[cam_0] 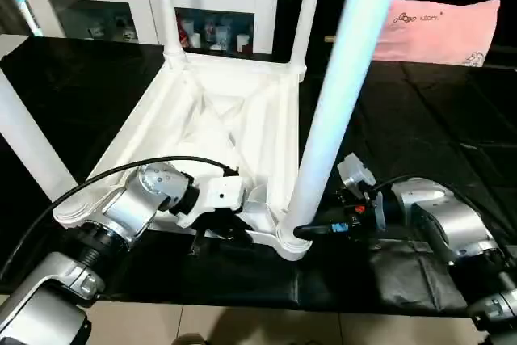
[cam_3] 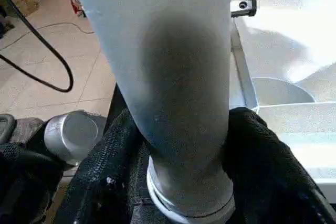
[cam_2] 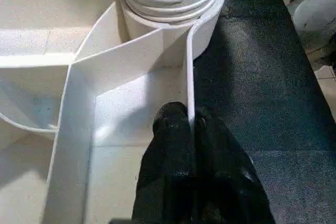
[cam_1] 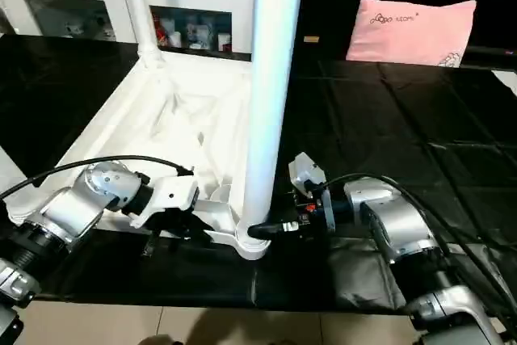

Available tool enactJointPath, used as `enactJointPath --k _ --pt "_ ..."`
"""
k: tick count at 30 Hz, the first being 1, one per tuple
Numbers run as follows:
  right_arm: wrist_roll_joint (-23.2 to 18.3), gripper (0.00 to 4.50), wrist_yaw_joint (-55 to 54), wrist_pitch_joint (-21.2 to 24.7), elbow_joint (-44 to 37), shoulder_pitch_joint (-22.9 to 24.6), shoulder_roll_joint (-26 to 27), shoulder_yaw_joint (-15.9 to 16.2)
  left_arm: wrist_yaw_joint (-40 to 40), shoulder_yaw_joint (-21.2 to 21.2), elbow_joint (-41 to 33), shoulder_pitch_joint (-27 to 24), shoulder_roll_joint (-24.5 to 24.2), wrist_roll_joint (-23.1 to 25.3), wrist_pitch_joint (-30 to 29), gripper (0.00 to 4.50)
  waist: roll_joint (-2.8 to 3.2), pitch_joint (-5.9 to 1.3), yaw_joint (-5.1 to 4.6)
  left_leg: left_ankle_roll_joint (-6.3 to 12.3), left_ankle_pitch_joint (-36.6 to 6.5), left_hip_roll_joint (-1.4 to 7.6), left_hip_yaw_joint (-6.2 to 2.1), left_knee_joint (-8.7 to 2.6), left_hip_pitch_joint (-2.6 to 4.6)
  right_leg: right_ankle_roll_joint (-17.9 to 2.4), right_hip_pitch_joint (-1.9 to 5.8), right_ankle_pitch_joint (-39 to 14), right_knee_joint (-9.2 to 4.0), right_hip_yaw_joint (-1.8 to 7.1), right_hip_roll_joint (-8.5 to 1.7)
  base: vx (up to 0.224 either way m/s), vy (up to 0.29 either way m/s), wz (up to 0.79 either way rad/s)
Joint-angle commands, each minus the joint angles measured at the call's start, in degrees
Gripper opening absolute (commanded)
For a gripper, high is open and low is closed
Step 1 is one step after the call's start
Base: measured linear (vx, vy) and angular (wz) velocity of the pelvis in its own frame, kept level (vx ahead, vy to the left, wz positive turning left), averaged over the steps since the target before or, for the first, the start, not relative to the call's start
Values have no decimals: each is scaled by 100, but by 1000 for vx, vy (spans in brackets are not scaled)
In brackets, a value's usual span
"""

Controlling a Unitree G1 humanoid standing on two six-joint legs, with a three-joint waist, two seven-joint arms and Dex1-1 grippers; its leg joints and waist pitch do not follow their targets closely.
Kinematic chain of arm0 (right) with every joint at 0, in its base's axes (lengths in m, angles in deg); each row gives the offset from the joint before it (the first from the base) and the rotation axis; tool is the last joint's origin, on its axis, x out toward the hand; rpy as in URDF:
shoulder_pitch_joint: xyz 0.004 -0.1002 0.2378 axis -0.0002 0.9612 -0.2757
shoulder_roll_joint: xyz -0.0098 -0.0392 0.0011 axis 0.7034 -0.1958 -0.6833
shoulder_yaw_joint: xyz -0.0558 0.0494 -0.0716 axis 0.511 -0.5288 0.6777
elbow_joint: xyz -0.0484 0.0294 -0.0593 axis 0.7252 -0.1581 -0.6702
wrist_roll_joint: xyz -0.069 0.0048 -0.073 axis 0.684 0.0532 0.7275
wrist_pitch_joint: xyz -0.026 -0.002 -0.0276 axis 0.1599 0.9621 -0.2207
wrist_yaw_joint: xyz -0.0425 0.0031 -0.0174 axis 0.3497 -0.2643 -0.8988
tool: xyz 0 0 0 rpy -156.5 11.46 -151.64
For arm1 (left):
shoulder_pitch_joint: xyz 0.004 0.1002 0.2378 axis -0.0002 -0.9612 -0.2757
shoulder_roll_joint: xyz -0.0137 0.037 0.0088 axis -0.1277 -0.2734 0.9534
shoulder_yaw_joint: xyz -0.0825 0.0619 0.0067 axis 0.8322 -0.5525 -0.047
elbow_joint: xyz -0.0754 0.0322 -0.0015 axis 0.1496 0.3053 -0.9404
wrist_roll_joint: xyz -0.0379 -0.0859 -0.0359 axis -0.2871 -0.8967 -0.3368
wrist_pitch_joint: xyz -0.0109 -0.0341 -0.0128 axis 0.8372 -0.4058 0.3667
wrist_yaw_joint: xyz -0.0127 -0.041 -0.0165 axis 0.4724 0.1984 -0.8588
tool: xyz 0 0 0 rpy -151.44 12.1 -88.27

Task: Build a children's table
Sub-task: Rotate leg to tighten

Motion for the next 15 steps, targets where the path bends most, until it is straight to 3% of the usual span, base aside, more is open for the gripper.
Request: enactJointPath --k 1,6,11,13,15 --pt "87 207 -5 -30 160 -113 29 6 -159 -219 78 57 105 187 118 0 8 -392 -36 157 -1281 127 -6 -385 32 -841 290 -2173 -517 309 -436 0 0 0" --pt "9 204 9 37 71 -24 65 -11 236 -109 331 110 240 302 -107 0 10 -378 -35 153 -1432 119 -11 -388 65 -744 272 -2507 -566 295 -435 0 0 0" --pt "-108 203 -319 145 -301 303 111 -221 1006 421 624 224 654 35 -787 0 -2 -363 -21 188 -1470 105 8 -376 100 -666 240 -2754 -613 285 -428 0 0 0" --pt "-67 202 -784 223 -515 483 210 -335 1303 607 632 262 802 -37 -1069 0 0 -358 -32 168 -1530 97 -7 -382 92 -593 242 -2904 -626 265 -430 0 0 0" --pt "98 201 -1480 324 -587 586 395 -440 1570 760 578 282 942 -107 -1346 0 -27 -356 -87 144 -1557 62 -28 -389 39 -409 260 -3145 -647 221 -437 0 0 0"
